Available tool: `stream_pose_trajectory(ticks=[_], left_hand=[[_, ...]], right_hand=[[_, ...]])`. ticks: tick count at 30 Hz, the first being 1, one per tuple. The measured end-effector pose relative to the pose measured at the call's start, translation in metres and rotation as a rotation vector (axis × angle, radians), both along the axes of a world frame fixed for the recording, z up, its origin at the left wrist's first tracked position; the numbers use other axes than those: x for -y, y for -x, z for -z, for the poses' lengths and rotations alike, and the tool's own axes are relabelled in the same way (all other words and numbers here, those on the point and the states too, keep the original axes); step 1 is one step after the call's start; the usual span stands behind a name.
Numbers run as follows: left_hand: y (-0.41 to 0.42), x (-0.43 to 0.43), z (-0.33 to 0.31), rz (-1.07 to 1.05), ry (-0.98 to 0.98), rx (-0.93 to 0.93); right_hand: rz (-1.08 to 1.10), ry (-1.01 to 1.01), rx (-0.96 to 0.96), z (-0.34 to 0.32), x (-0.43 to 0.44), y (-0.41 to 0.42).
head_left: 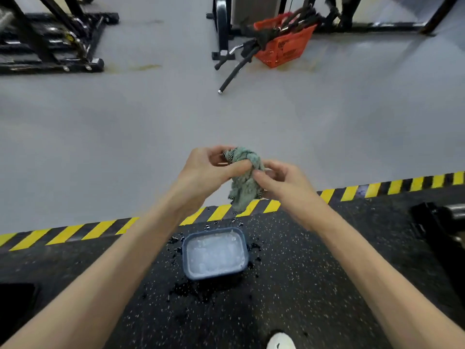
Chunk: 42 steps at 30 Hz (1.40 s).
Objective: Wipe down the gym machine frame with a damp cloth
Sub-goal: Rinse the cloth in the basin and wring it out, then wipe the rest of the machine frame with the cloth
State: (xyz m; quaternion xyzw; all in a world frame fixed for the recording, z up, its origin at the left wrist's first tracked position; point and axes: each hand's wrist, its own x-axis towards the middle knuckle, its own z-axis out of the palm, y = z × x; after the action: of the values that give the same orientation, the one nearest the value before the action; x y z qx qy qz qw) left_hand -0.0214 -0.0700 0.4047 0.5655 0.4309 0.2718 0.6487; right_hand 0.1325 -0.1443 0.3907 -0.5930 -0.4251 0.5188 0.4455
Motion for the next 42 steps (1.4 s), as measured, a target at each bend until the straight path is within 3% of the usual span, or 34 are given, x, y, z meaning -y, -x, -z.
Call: stream_pose_trajectory(ticks=[3,10,16,20,25,31,37,40,42], left_hand=[[-0.014,0.016,-0.083,0.068,0.023,-0.003],[-0.071,0.027,-0.282,0.248,-0.178,0.021],[-0.125,0.060,-0.393,0.384,-0.266,0.107],[-0.158,0.085,-0.431,0.450,-0.265,0.189],[-0.209,0.116,-0.464,0.652,-0.264,0.240],[-0.303,0.146,-0.492,0.715,-0.336,0.160],[-0.402,0.178,-0.521,0.708,-0.529,0.163],[-0.440,0.189,-0.527,0.739,-0.573,0.185],[-0.462,0.194,-0.527,0.753,-0.711,0.149]], right_hand=[[0.090,0.007,-0.008,-0.089,0.023,-0.010],[0.272,-0.087,0.222,-0.281,0.071,-0.057],[0.614,-0.156,0.340,-0.389,0.110,-0.075],[0.651,-0.183,0.161,-0.447,0.145,-0.087],[0.777,-0.228,0.376,-0.474,0.190,-0.134],[0.886,-0.185,0.532,-0.502,0.250,-0.212],[1.019,-0.145,0.681,-0.539,0.295,-0.293],[1.063,-0.169,0.882,-0.553,0.307,-0.328],[1.098,-0.170,1.019,-0.559,0.310,-0.347]])
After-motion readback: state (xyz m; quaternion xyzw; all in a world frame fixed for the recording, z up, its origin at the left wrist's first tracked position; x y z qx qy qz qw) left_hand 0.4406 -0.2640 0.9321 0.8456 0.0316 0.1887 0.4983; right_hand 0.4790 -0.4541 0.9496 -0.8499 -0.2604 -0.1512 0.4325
